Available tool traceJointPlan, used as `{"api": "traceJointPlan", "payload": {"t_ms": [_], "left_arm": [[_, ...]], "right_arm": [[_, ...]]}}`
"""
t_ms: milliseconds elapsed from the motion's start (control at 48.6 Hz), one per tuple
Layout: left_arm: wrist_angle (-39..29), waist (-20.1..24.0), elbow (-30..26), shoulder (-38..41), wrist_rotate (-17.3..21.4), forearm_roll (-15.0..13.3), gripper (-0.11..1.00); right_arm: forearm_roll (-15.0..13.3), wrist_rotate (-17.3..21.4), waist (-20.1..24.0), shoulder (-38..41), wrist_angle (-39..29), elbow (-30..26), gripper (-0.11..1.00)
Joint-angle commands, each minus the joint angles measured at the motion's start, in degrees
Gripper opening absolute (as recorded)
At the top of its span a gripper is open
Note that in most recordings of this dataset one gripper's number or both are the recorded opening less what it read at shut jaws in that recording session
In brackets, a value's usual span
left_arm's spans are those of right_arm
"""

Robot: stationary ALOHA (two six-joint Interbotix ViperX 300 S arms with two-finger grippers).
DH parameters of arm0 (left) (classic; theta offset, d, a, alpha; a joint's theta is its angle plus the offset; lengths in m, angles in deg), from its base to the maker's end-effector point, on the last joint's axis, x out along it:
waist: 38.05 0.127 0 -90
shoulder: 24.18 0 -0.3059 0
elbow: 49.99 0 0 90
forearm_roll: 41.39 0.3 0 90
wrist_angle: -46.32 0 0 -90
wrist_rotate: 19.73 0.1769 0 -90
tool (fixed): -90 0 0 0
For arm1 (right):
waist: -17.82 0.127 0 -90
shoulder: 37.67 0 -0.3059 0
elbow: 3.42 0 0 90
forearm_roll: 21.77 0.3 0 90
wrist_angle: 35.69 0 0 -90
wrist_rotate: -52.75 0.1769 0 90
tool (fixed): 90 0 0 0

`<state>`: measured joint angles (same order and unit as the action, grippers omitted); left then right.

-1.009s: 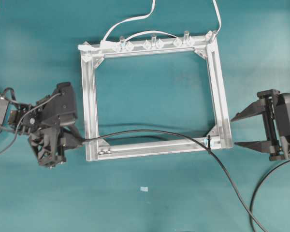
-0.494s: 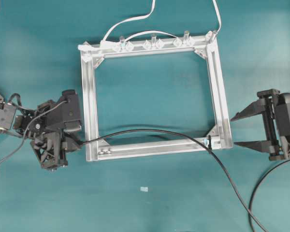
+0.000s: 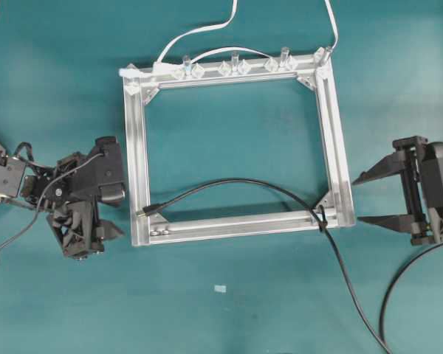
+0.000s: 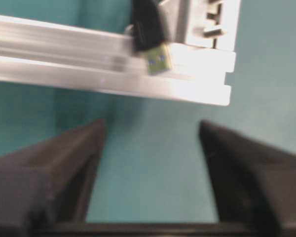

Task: Insert the wire through the string loop located on the right side.
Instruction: 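Pull the cable through the loop leftward with the left gripper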

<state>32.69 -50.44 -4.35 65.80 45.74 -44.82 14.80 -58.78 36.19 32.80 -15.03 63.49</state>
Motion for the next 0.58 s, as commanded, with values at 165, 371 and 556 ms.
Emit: {"api": "traceJointPlan", "payload": {"t_ms": [165, 371, 556], "left_arm": [[0.18, 1.32, -0.62, -3.6, 0.53, 0.7, 0.73], [0.26, 3.6, 0.09, -9.49, 1.49, 0.88, 0.73], [0.7, 3.96, 1.76, -13.1, 4.13, 0.97, 0.73]], "right_arm": [[-0.18, -0.09, -0.09, -0.26, 0.79, -0.79, 0.83], [-0.18, -0.35, -0.09, -1.32, 3.69, -0.97, 0.83], [-0.18, -0.44, -0.35, -2.9, 6.86, -0.62, 0.83]]}}
